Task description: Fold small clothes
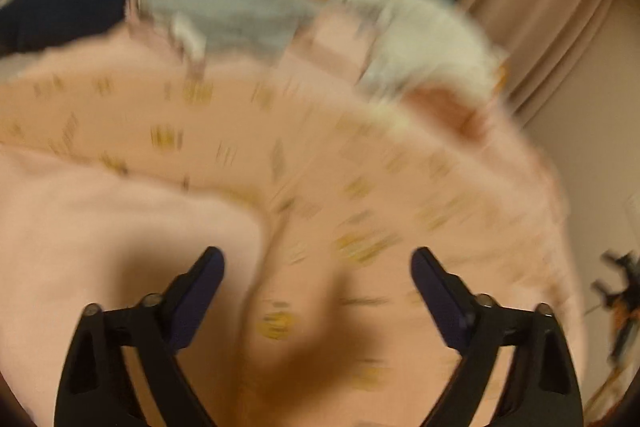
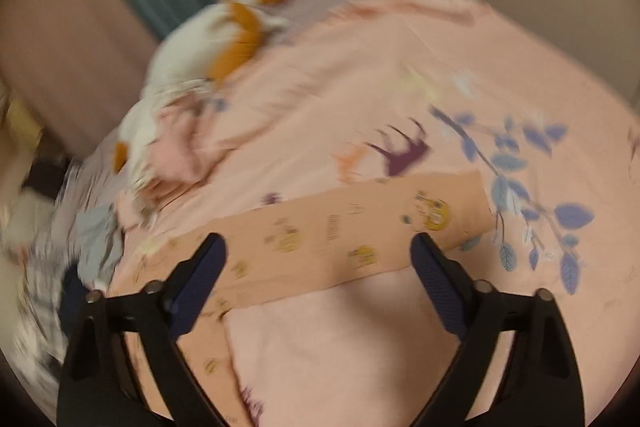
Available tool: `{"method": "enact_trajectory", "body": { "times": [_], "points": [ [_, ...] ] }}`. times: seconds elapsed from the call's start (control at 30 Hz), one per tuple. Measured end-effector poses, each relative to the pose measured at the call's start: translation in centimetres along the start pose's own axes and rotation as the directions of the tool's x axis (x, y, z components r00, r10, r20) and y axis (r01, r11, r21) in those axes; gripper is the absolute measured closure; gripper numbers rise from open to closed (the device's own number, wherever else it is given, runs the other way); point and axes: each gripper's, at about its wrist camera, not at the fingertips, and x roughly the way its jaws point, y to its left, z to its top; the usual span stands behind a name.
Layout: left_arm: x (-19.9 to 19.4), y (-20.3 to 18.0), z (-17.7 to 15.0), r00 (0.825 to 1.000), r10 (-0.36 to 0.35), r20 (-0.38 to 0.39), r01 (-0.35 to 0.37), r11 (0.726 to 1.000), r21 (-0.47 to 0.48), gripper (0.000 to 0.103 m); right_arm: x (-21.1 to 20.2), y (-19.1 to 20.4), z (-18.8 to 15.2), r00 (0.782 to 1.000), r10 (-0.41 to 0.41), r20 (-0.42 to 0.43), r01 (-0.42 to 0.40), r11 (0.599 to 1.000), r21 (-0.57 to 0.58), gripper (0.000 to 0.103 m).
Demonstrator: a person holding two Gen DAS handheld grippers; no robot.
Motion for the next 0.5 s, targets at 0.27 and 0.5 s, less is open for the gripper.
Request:
{"method": "enact_trajectory", "body": {
  "times": [0.27,0.5],
  "points": [
    [0.3,-2.0,-2.3,0.999,0.026,-0.041,-0.021,0.992,0.123,0.038,6.7,-8.4,-0.1,0.997,-0.005,-0.072,0.022,0.971,0.236,0.020],
    [-1.1,0.0,-2.9,0.998,0.061,-0.016,-0.060,0.997,0.051,0.070,5.9,-12.6,0.3,0.998,0.057,0.000,-0.053,0.935,0.351,0.030]
  ]
}}
